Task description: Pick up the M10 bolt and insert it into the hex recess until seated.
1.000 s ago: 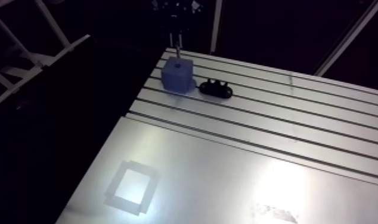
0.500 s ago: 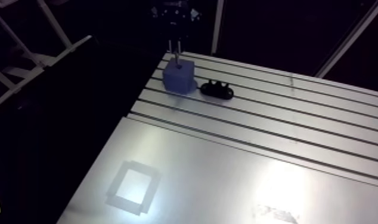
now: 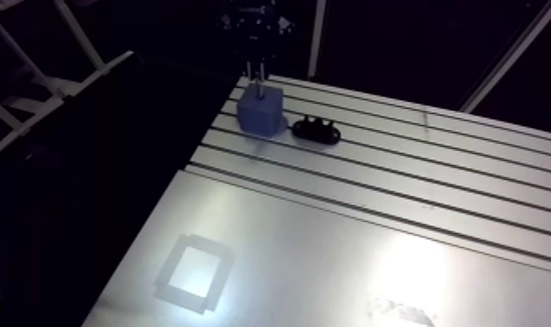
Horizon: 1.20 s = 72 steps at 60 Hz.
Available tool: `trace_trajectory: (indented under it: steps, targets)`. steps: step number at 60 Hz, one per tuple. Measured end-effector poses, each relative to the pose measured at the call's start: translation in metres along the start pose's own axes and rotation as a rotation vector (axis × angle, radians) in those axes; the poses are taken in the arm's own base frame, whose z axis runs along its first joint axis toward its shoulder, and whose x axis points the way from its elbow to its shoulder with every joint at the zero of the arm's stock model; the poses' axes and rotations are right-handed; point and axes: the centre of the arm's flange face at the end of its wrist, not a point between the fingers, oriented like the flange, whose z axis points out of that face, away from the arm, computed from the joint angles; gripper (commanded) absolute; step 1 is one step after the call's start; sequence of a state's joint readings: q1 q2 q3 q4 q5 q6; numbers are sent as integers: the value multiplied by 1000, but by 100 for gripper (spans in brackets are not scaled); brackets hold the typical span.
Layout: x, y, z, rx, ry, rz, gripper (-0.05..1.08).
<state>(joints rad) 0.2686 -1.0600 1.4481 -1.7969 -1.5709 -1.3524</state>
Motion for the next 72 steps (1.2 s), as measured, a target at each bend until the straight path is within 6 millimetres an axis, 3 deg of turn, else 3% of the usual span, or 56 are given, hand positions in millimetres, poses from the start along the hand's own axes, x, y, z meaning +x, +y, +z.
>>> trace_trajectory:
  steps: [72]
  targets:
    - [4,-1,7,-2,1,-9,74]
